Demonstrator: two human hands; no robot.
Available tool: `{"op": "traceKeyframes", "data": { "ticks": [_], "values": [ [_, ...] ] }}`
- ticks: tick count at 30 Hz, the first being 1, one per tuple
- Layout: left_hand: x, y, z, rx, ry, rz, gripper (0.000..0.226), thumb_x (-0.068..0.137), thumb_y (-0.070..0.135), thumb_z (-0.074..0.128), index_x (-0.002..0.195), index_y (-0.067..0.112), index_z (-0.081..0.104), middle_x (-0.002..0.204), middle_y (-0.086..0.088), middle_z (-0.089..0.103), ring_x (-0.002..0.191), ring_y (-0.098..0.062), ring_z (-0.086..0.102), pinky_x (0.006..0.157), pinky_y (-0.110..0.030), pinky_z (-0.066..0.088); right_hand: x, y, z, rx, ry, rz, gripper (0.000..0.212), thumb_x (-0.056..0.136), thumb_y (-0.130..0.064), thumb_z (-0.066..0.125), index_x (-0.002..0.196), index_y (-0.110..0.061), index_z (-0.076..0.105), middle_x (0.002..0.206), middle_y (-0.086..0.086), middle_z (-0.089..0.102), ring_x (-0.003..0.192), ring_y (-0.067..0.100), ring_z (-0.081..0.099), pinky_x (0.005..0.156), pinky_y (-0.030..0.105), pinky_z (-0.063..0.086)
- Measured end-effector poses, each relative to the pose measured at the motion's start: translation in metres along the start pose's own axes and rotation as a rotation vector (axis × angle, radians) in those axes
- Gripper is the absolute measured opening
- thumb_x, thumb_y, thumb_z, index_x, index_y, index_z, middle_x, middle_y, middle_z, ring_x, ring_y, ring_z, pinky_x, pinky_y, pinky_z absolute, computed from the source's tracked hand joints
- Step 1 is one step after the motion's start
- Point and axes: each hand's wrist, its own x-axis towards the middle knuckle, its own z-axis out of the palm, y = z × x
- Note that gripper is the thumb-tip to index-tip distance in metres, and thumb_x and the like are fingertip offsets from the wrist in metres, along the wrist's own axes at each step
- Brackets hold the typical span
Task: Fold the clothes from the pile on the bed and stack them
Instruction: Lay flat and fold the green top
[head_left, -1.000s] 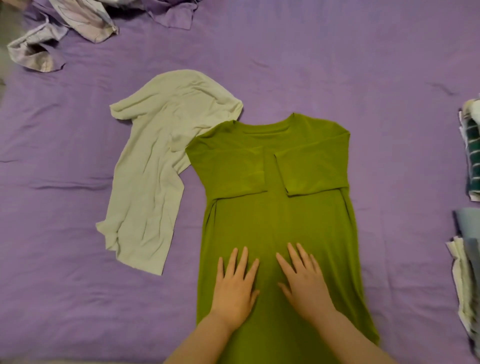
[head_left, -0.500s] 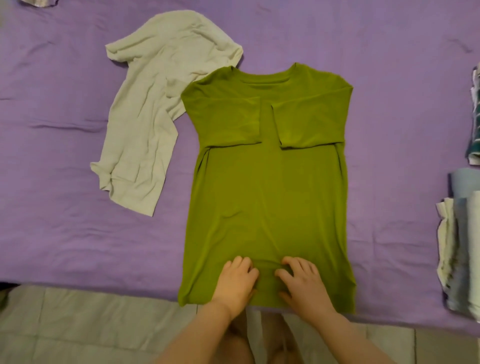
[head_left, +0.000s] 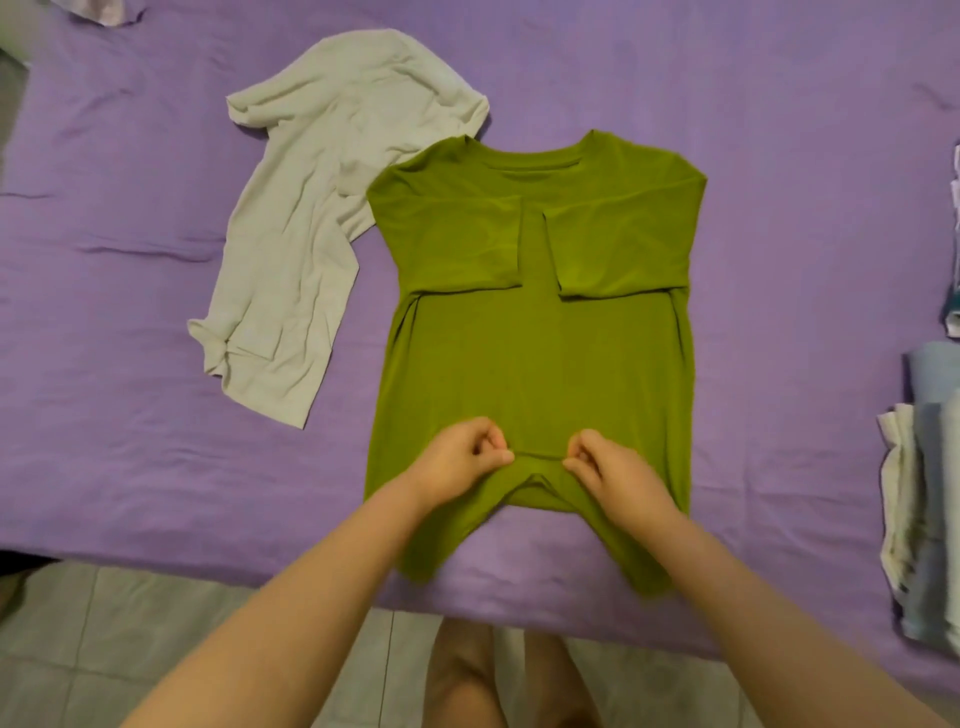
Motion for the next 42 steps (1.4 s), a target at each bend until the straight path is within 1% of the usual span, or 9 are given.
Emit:
{"op": "traceKeyframes", "data": {
  "ticks": [3, 6, 12, 18, 24, 27, 31, 38, 42],
  "values": [
    [0.041, 0.031, -0.023, -0.041, 0.246, 0.038, 0.021, 0.084, 0.007, 0.07, 0.077, 0.021, 0.056, 0.066, 0.002, 0.051, 0.063, -0.011, 0.044, 0.067, -0.028, 0.036, 0.049, -0.018, -0.029, 0.122, 0.201, 0.014, 0.005, 0.089, -0.011, 0.064, 0.092, -0.009, 0.06, 0.078, -0.001, 0.058, 0.075, 0.02, 0.056, 0.068, 0.031, 0.036],
    [0.06, 0.042, -0.031, 0.244, 0.438, 0.095, 0.01, 0.081, 0.02, 0.072, 0.086, 0.018, 0.063, 0.082, 0.001, 0.056, 0.079, -0.015, 0.052, 0.074, -0.032, 0.04, 0.074, -0.026, -0.037, 0.036, 0.328, 0.04, 0.017, 0.085, -0.008, 0.066, 0.102, -0.005, 0.062, 0.097, 0.012, 0.063, 0.093, 0.029, 0.057, 0.08, 0.032, 0.037],
    [0.052, 0.019, -0.009, 0.546, 0.278, 0.015, 0.044, 0.079, 0.044, 0.071, 0.109, 0.018, 0.053, 0.108, -0.005, 0.05, 0.106, -0.025, 0.049, 0.087, -0.037, 0.041, 0.067, -0.018, -0.009, -0.312, 0.162, 0.065, 0.048, 0.082, -0.04, 0.068, 0.125, -0.023, 0.055, 0.123, 0.001, 0.051, 0.116, 0.023, 0.045, 0.095, 0.034, 0.036],
    [0.057, 0.013, -0.003, 0.876, 0.307, 0.035, 0.041, 0.084, 0.05, 0.054, 0.109, 0.017, 0.053, 0.11, -0.007, 0.05, 0.107, -0.028, 0.047, 0.084, -0.039, 0.04, 0.079, -0.018, -0.002, -0.355, 0.273, 0.112, 0.025, 0.087, -0.026, 0.062, 0.109, -0.013, 0.066, 0.117, 0.008, 0.057, 0.109, 0.029, 0.05, 0.089, 0.039, 0.041],
    [0.067, 0.043, -0.036, 0.26, 0.322, -0.145, 0.011, 0.091, 0.022, 0.051, 0.082, 0.018, 0.056, 0.092, -0.013, 0.066, 0.094, -0.031, 0.06, 0.074, -0.037, 0.042, 0.101, -0.022, -0.038, 0.135, 0.376, 0.166, 0.015, 0.091, -0.008, 0.057, 0.103, -0.005, 0.065, 0.097, 0.014, 0.066, 0.094, 0.03, 0.06, 0.081, 0.036, 0.042],
    [0.082, 0.064, -0.068, 0.055, 0.347, -0.122, 0.014, 0.094, 0.015, 0.045, 0.089, 0.017, 0.058, 0.097, -0.016, 0.065, 0.097, -0.032, 0.058, 0.077, -0.037, 0.041, 0.127, -0.034, -0.063, 0.185, 0.391, 0.188, 0.018, 0.096, -0.014, 0.051, 0.108, -0.008, 0.063, 0.1, 0.015, 0.068, 0.096, 0.03, 0.062, 0.077, 0.034, 0.041],
    [0.118, 0.097, -0.116, 0.079, 0.355, -0.007, 0.026, 0.098, 0.02, 0.047, 0.118, 0.012, 0.062, 0.118, -0.01, 0.065, 0.111, -0.027, 0.057, 0.09, -0.032, 0.041, 0.169, -0.055, -0.102, 0.13, 0.43, 0.136, 0.022, 0.097, -0.017, 0.051, 0.112, -0.007, 0.063, 0.108, 0.016, 0.068, 0.102, 0.032, 0.062, 0.081, 0.036, 0.042],
    [0.197, 0.136, -0.182, 0.262, 0.528, 0.112, 0.029, 0.096, 0.03, 0.053, 0.121, 0.016, 0.061, 0.115, -0.007, 0.063, 0.108, -0.025, 0.056, 0.089, -0.032, 0.042, 0.258, -0.081, -0.167, 0.151, 0.501, 0.054, 0.023, 0.096, -0.012, 0.053, 0.113, -0.002, 0.065, 0.114, 0.017, 0.067, 0.108, 0.028, 0.059, 0.083, 0.023, 0.035],
    [0.195, 0.119, -0.163, 0.411, 0.651, 0.152, 0.032, 0.093, 0.025, 0.055, 0.124, 0.016, 0.06, 0.117, -0.01, 0.057, 0.111, -0.027, 0.05, 0.093, -0.036, 0.039, 0.265, -0.065, -0.15, 0.04, 0.414, 0.125, 0.034, 0.093, -0.014, 0.057, 0.126, -0.004, 0.058, 0.127, 0.016, 0.06, 0.119, 0.029, 0.054, 0.098, 0.032, 0.036]
  ]
}}
